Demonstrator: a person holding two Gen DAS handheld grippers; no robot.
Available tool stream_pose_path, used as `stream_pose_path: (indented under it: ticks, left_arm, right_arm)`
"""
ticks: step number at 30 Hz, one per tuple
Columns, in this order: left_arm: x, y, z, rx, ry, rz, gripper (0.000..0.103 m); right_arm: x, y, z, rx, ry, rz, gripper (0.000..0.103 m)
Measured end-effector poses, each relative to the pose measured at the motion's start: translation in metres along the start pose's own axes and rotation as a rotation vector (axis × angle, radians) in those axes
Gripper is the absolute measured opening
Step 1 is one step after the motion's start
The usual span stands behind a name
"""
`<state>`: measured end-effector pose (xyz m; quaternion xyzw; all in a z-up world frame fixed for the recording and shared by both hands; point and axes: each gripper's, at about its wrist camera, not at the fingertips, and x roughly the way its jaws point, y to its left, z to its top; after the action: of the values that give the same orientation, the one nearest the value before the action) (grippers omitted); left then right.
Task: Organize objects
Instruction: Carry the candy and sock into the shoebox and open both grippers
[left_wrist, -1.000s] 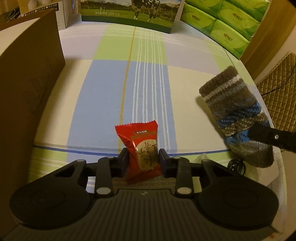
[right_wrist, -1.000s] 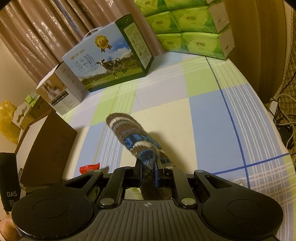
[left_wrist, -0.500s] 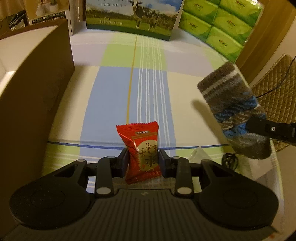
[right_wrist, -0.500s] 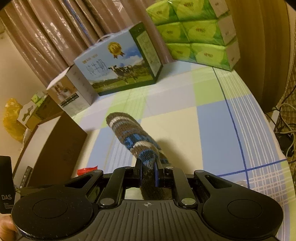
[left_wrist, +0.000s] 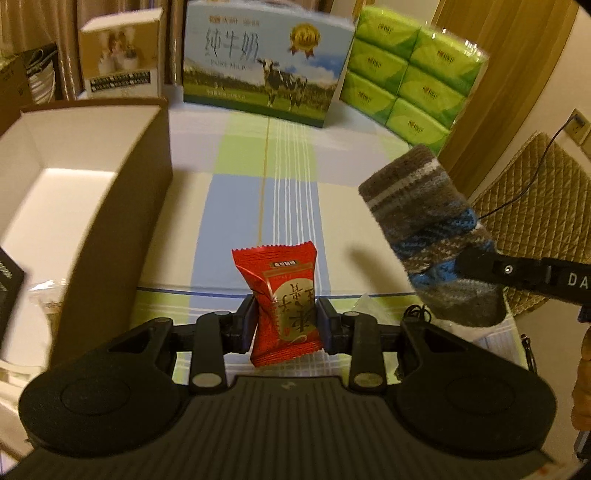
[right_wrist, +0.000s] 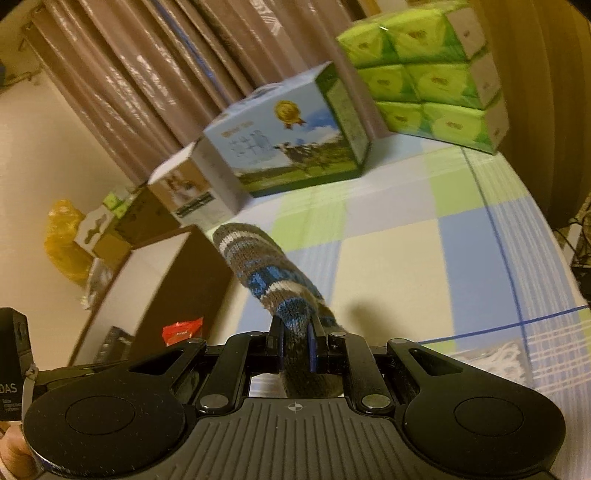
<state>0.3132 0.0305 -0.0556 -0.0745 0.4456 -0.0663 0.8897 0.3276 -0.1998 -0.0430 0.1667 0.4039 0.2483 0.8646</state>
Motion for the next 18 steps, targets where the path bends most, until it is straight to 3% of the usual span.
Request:
stream_pose_path:
  ticks: [8, 18]
  left_arm:
    - [-0.046, 0.019, 0.001, -0.017, -0.063, -0.002, 0.029]
    - [-0.09, 0.071, 0.001, -0.039, -0.117, 0.054, 0.029]
  right_arm:
    - [-0.004, 0.047, -0.004, -0.024, -0.007, 0.094, 0.009]
    - [0.019, 0.115, -0.011, -0.043, 0.001, 0.21, 0.009]
